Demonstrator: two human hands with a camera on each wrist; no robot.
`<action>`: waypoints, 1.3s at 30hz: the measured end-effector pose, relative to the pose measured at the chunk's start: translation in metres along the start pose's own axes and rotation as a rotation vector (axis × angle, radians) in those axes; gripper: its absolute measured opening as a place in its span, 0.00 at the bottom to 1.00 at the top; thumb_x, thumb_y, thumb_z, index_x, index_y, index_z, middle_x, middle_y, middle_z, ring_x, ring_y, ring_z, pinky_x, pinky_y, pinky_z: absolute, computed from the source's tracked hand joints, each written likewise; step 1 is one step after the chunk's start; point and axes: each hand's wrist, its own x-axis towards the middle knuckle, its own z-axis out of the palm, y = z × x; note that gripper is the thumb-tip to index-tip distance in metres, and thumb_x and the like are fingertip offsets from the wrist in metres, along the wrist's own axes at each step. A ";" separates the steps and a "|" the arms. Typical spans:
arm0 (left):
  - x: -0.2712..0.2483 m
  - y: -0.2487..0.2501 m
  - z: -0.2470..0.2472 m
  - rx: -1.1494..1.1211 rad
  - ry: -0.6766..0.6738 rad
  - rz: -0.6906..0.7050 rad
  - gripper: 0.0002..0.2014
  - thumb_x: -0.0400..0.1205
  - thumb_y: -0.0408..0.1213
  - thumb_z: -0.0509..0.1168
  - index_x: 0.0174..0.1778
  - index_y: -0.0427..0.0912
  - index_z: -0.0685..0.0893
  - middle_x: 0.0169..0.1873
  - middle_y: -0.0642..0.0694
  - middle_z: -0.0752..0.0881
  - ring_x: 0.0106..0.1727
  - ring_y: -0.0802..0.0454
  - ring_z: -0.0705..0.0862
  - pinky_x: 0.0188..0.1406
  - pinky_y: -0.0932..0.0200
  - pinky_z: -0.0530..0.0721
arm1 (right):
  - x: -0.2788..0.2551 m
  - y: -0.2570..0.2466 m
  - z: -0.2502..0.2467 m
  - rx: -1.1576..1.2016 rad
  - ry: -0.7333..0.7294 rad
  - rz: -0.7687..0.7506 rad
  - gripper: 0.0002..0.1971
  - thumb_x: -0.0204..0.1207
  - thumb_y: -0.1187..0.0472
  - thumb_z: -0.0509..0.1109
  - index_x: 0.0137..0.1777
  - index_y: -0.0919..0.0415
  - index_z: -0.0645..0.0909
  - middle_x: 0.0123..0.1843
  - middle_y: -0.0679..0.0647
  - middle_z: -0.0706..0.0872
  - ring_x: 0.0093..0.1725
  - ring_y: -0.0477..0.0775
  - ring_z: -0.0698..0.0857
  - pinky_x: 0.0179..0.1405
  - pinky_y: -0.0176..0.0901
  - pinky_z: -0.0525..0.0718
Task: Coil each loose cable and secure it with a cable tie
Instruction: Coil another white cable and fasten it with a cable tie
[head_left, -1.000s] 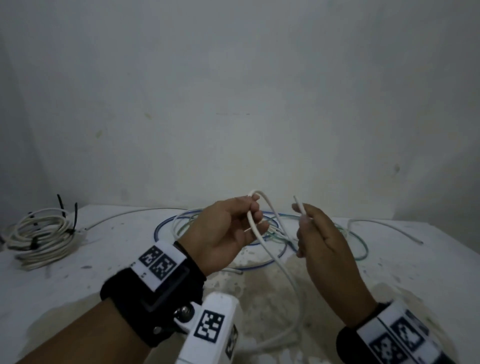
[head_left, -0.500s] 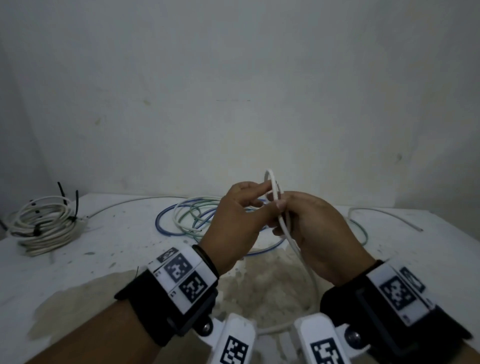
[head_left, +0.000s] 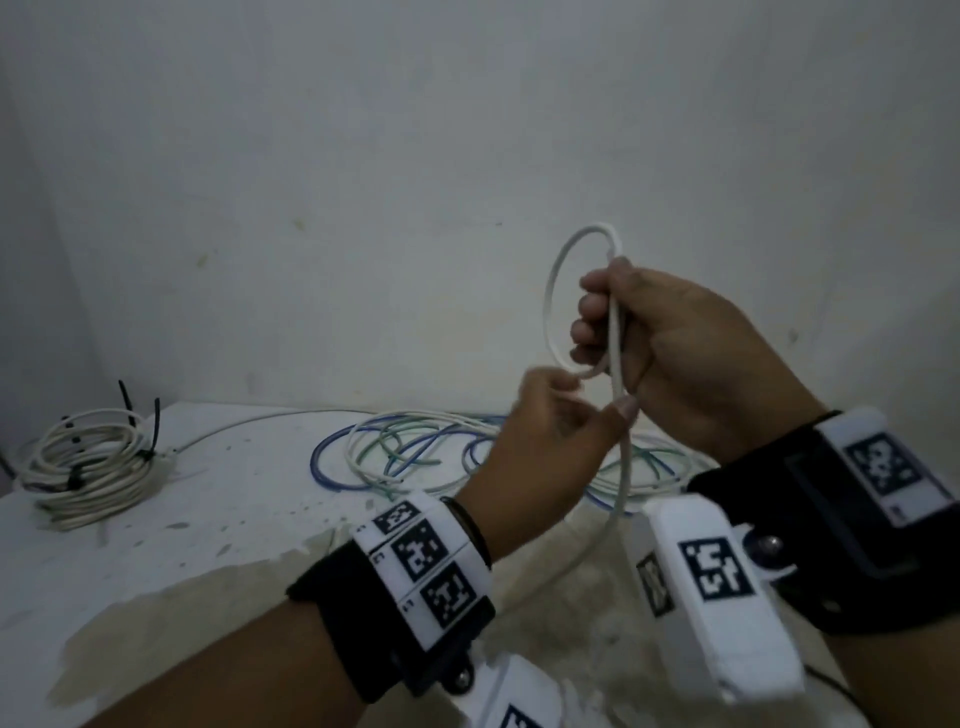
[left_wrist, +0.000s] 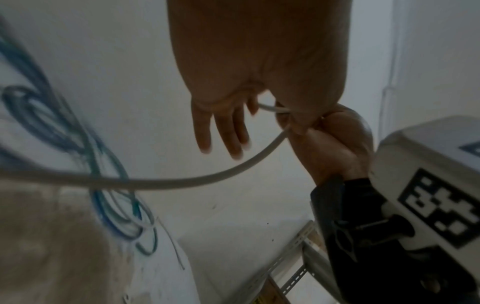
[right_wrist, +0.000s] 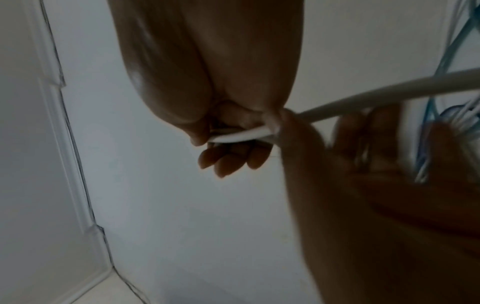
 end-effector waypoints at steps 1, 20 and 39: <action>-0.003 0.001 0.006 -0.117 -0.124 -0.081 0.16 0.82 0.48 0.66 0.55 0.41 0.72 0.41 0.45 0.86 0.39 0.54 0.85 0.40 0.61 0.83 | 0.003 -0.007 -0.001 0.032 -0.018 0.007 0.13 0.85 0.58 0.55 0.45 0.64 0.77 0.27 0.49 0.79 0.27 0.48 0.78 0.31 0.40 0.81; 0.044 -0.042 -0.048 0.762 -0.352 0.004 0.18 0.87 0.50 0.55 0.39 0.47 0.83 0.30 0.45 0.80 0.30 0.56 0.76 0.31 0.62 0.70 | -0.018 -0.055 -0.088 0.115 0.248 -0.064 0.17 0.86 0.53 0.53 0.44 0.61 0.76 0.22 0.45 0.67 0.20 0.44 0.66 0.24 0.34 0.73; 0.048 0.055 -0.019 -0.327 -0.034 -0.385 0.09 0.85 0.24 0.52 0.46 0.32 0.78 0.31 0.42 0.75 0.28 0.53 0.73 0.25 0.65 0.81 | -0.046 0.058 -0.052 -0.526 0.219 -0.065 0.15 0.87 0.53 0.53 0.42 0.54 0.77 0.24 0.45 0.70 0.31 0.53 0.69 0.36 0.50 0.69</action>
